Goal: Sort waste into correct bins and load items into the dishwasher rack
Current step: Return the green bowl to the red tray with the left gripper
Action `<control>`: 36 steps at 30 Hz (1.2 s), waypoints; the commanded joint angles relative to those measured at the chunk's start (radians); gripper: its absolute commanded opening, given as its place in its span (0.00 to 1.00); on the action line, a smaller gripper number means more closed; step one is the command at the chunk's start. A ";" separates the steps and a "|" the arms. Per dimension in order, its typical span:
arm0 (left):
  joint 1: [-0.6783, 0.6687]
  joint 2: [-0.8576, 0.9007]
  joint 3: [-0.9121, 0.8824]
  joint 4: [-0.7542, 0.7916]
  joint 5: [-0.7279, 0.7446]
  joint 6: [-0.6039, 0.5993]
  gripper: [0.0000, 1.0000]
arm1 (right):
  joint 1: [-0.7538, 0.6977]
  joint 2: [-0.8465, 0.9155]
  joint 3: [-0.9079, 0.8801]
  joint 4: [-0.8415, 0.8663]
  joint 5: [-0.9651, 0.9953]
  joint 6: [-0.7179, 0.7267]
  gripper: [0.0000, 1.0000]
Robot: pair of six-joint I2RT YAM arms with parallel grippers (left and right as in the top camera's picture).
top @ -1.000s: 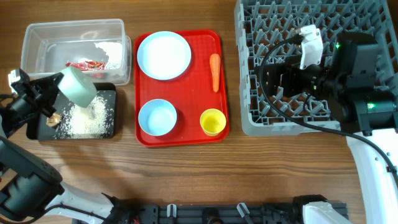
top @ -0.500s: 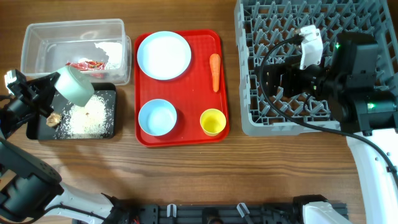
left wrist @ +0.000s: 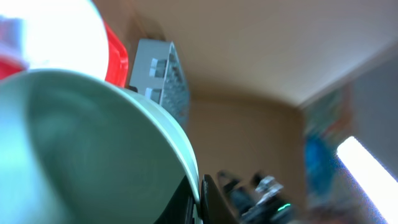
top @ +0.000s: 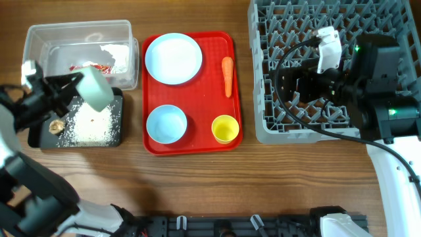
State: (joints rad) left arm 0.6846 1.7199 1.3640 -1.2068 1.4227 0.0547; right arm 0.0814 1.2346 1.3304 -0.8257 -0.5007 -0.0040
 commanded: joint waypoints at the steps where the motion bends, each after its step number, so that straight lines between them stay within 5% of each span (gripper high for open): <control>1: -0.167 -0.137 0.035 0.172 -0.142 -0.066 0.04 | -0.003 0.005 0.016 0.006 -0.003 0.003 1.00; 8: -0.657 -0.171 0.035 0.397 -0.922 -0.301 0.04 | -0.003 0.005 0.016 -0.002 0.040 0.003 1.00; 16: -1.087 -0.041 0.035 0.495 -1.437 -0.302 0.04 | -0.003 0.005 0.016 -0.023 0.060 0.004 1.00; 22: -1.244 0.098 0.035 0.507 -1.579 -0.294 0.04 | -0.003 0.005 0.016 -0.045 0.061 0.003 1.00; 33: -1.269 0.212 0.035 0.489 -1.581 -0.295 0.04 | -0.003 0.005 0.016 -0.050 0.079 0.004 1.00; 36: -1.269 0.212 0.035 0.489 -1.581 -0.295 0.23 | -0.003 0.005 0.016 -0.050 0.079 0.004 1.00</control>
State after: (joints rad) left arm -0.5823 1.9293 1.3907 -0.7174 -0.1349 -0.2291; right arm 0.0814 1.2346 1.3304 -0.8761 -0.4393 -0.0044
